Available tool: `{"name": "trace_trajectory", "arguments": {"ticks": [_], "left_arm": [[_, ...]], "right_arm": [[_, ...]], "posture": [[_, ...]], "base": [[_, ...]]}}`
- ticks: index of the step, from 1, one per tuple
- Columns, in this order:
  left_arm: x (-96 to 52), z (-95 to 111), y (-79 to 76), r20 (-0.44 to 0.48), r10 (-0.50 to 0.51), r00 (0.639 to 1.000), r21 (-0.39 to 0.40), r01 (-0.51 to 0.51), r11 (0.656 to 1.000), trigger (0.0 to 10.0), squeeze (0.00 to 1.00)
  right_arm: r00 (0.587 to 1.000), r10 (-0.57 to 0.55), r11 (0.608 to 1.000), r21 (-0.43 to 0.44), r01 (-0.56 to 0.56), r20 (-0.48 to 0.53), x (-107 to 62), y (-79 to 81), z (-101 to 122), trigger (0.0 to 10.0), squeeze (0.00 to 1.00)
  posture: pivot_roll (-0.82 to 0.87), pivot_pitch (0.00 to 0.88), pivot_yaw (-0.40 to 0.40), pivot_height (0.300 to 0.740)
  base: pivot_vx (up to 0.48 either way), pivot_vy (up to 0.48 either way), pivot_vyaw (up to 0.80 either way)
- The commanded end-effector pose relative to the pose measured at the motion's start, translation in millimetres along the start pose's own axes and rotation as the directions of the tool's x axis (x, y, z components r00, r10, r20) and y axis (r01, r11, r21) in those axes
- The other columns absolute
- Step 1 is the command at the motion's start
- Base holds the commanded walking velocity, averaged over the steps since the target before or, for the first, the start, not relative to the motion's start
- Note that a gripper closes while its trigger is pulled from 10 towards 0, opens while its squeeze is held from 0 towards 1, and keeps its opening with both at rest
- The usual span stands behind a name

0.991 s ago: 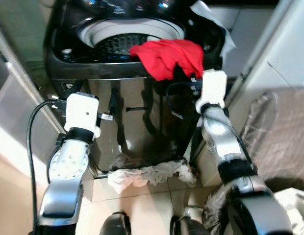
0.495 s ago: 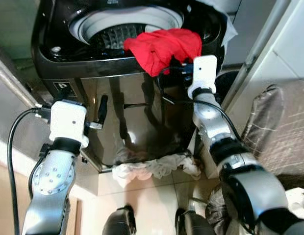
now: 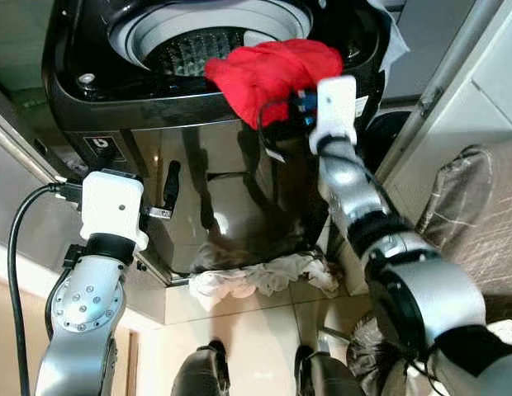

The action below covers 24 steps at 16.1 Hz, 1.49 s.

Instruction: Clothes washing

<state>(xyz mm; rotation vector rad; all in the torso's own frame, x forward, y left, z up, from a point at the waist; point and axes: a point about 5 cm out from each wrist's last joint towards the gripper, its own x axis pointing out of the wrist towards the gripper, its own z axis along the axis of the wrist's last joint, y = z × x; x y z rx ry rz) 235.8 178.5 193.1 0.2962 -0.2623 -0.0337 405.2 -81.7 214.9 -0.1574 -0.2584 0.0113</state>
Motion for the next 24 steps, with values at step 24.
{"name": "trace_trajectory", "arguments": {"ticks": [24], "left_arm": [[51.0,-30,-34.3,0.015,0.005,1.000,0.079,-0.006,0.997,10.0,0.00]], "right_arm": [[0.958,0.128,0.989,0.044,-0.144,0.258,-83.1,-46.2,-11,10.0,0.00]], "posture": [[-0.04,0.000,-0.035,0.740]], "base": [[0.000,0.000,0.00]]}}
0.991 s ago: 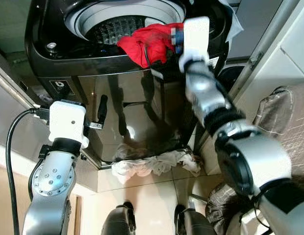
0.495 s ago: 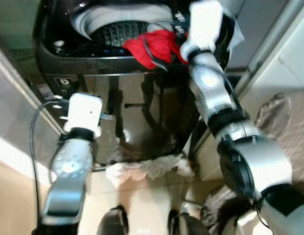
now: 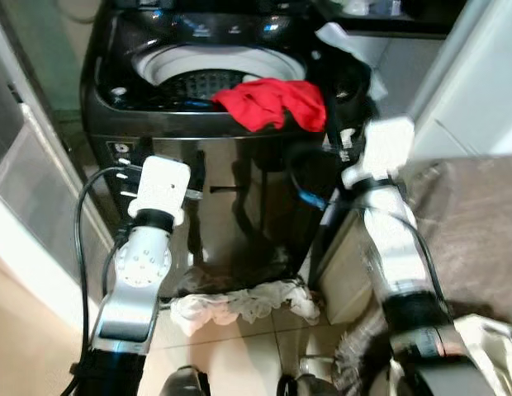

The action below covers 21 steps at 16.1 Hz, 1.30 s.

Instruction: Clothes washing

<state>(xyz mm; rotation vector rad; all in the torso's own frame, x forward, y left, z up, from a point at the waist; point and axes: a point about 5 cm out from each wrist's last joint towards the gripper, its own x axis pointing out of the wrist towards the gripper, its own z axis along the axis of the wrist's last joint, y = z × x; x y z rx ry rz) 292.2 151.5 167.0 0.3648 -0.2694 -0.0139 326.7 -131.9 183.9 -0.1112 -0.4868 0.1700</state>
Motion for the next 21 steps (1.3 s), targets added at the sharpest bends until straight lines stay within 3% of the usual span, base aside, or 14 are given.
{"name": "trace_trajectory", "arguments": {"ticks": [1,2,4,6,13,21], "left_arm": [[0.5,0,0.5,-0.002,-0.003,1.000,0.009,0.003,1.000,10.0,0.00],[0.2,-1,0.9,-0.008,0.001,1.000,0.008,-0.001,1.000,10.0,0.00],[-6.6,-13,-4.5,-0.082,0.024,0.996,-0.050,-0.028,0.998,10.0,0.00],[-9.6,-21,-10.4,-0.126,0.031,0.992,-0.085,-0.042,0.996,10.0,0.00],[-10.4,-20,-11.2,-0.135,0.075,0.988,-0.082,-0.086,0.993,10.0,0.00],[-7.3,-19,-19.1,-0.124,0.054,0.991,-0.106,-0.068,0.992,10.0,0.00]], "right_arm": [[0.996,0.017,0.999,0.049,-0.013,-0.087,-16.8,-4.4,-11,10.0,0.00],[0.994,0.023,0.998,0.064,-0.016,-0.109,-20.3,-4.3,-15,10.0,0.00],[0.968,0.023,0.997,0.080,-0.004,-0.251,-37.0,-4.6,-39,10.0,0.00],[0.949,0.083,0.993,0.103,-0.054,-0.303,-35.7,2.8,-45,10.0,0.00],[0.938,0.146,0.988,0.097,-0.122,-0.314,-18.9,7.0,-44,10.0,0.00],[0.941,0.144,0.988,0.099,-0.119,-0.307,-15.7,8.1,-44,10.0,0.00]], "posture": [[-0.04,0.000,-0.019,0.740],[-0.04,0.000,-0.015,0.740],[-0.05,0.000,-0.007,0.740],[-0.04,0.000,-0.011,0.740],[-0.03,0.000,-0.035,0.740],[-0.09,0.000,-0.010,0.740]], "base": [[0.000,0.000,0.00],[0.000,0.000,0.00],[0.000,0.000,0.00],[0.000,0.000,0.00],[-0.184,0.000,0.00],[-0.041,0.000,0.00]]}}
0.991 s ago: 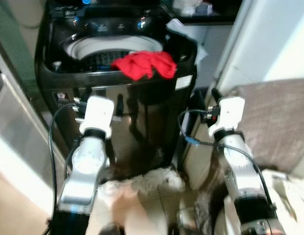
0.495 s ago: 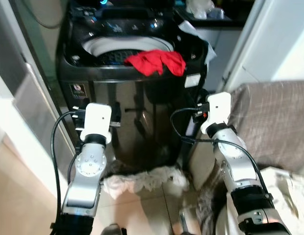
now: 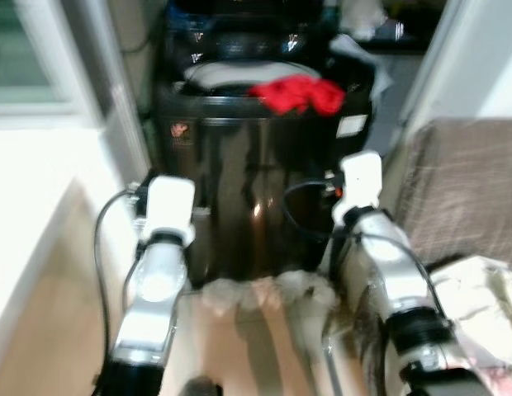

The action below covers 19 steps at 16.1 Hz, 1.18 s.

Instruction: Clothes washing

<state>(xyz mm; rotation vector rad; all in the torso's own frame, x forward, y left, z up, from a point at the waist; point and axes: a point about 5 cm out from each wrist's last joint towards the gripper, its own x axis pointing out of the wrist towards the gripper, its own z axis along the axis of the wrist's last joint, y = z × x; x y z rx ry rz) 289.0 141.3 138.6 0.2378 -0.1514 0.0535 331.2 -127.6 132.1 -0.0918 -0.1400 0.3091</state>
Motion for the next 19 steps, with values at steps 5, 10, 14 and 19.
{"name": "trace_trajectory", "arguments": {"ticks": [5,10,14,19], "left_arm": [[7.3,2,-2.8,0.012,-0.059,0.998,0.046,0.059,0.997,10.0,0.00],[11.7,0,-3.9,0.019,-0.100,0.995,0.089,0.098,0.991,10.0,0.00],[15.3,0,-1.4,0.028,-0.107,0.994,0.102,0.103,0.989,10.0,0.00],[14.2,-1,0.6,0.030,-0.109,0.994,0.110,0.105,0.988,10.0,0.00]], "right_arm": [[0.993,-0.109,0.989,-0.093,0.113,0.044,-5.9,-17.3,6,10.0,0.00],[0.988,-0.154,0.985,-0.073,0.154,0.005,-11.3,-21.5,-3,10.0,0.00],[0.978,-0.206,0.977,-0.064,0.205,-0.012,-13.7,-28.1,-9,10.0,0.00],[0.937,-0.344,0.939,-0.039,0.342,-0.058,-17.7,-54.4,-15,10.0,0.00]], "posture": [[-0.11,0.002,0.008,0.740],[-0.10,0.000,0.012,0.740],[-0.10,0.000,0.005,0.740],[-0.09,0.000,-0.002,0.740]], "base": [[0.000,0.000,-0.47],[0.000,0.000,-0.58],[0.000,0.000,-0.58],[0.000,0.000,-0.58]]}}
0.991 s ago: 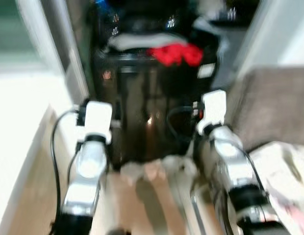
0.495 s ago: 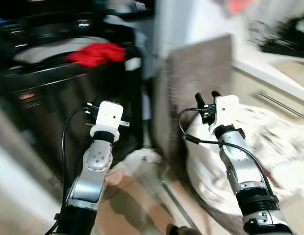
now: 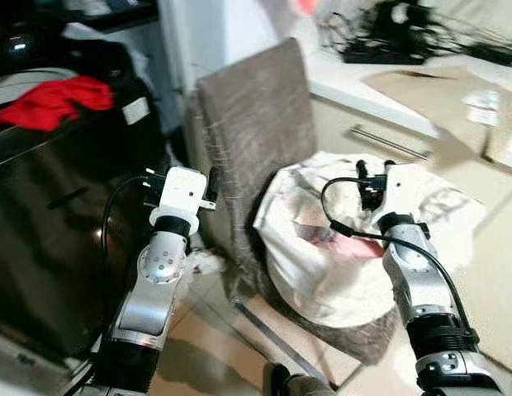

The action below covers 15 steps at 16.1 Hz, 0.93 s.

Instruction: Clothes washing

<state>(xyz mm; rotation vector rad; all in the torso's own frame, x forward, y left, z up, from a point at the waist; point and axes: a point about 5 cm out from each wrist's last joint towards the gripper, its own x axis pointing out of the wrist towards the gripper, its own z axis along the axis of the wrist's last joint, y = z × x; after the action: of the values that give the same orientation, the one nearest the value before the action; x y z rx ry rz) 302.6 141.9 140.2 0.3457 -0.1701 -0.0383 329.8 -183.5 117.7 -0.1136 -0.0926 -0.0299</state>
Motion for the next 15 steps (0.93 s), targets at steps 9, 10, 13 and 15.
{"name": "trace_trajectory", "arguments": {"ticks": [9,10,13,15], "left_arm": [[3.4,5,-2.0,0.025,-0.038,0.999,0.034,0.037,0.999,10.0,0.00],[3.9,6,-2.5,0.031,-0.039,0.999,0.041,0.038,0.998,10.0,0.00],[2.1,4,-1.9,0.029,-0.038,0.999,0.039,0.037,0.999,10.0,0.00],[0.6,4,-1.8,0.029,-0.040,0.999,0.040,0.039,0.998,10.0,0.00]], "right_arm": [[0.962,-0.234,0.972,-0.013,0.234,-0.139,21.7,-41.3,-7,10.0,1.00],[0.963,-0.229,0.973,-0.002,0.231,-0.142,23.2,-39.5,-7,10.0,1.00],[0.952,-0.254,0.963,0.040,0.265,-0.169,27.0,-42.6,-8,10.0,1.00],[0.950,-0.264,0.960,0.051,0.276,-0.165,31.7,-47.1,-3,10.0,1.00]], "posture": [[-0.08,0.000,0.016,0.721],[-0.08,0.000,0.014,0.721],[-0.08,0.010,0.010,0.721],[-0.07,0.013,0.010,0.721]], "base": [[0.000,0.000,-0.19],[0.000,0.000,0.00],[0.000,0.000,0.00],[0.000,0.000,0.00]]}}
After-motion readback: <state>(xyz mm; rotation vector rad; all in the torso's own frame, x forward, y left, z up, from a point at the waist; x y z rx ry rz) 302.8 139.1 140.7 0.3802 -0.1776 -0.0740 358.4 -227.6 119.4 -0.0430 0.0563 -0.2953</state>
